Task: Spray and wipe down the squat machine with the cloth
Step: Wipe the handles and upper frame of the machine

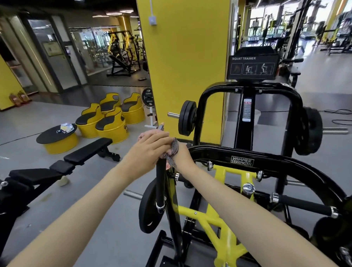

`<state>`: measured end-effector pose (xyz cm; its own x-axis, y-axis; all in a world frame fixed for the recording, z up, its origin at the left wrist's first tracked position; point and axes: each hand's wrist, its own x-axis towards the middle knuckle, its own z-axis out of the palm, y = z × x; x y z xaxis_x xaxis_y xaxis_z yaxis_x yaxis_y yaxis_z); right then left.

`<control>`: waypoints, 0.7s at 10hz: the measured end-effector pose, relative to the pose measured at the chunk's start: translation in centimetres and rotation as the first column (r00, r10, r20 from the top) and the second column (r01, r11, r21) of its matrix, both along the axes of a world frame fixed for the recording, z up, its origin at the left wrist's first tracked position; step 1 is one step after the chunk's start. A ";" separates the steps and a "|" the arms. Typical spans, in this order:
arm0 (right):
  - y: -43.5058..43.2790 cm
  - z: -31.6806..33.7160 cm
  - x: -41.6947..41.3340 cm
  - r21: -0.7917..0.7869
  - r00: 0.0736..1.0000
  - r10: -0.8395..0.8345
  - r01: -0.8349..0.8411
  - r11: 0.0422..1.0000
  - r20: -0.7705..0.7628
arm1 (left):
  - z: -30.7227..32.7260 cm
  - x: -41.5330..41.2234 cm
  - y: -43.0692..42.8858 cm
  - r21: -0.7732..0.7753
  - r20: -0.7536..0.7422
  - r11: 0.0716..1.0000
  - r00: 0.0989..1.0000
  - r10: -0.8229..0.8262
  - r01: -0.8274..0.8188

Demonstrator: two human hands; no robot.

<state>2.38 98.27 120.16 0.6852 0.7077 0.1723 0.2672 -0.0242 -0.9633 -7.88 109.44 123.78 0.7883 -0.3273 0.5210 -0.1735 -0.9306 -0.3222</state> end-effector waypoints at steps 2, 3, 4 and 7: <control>0.3 0.5 -0.8 0.011 1.000 0.019 -0.019 1.000 -0.016 | -2.4 -2.2 1.5 -0.090 0.110 0.996 0.994 -0.014 0.024; 0.0 0.4 -0.7 0.010 0.999 0.028 -0.028 1.000 -0.034 | -3.8 -2.4 0.5 -0.409 0.228 0.912 0.966 0.123 -0.020; 0.0 0.2 -0.7 0.043 0.998 0.025 -0.022 0.999 -0.050 | -3.2 -2.6 0.3 -0.876 0.164 0.477 0.884 0.438 -0.073; 0.5 0.1 -0.7 0.061 0.999 -0.021 0.024 0.998 -0.049 | -0.8 -0.2 -5.7 -0.927 0.181 0.370 0.934 0.308 0.057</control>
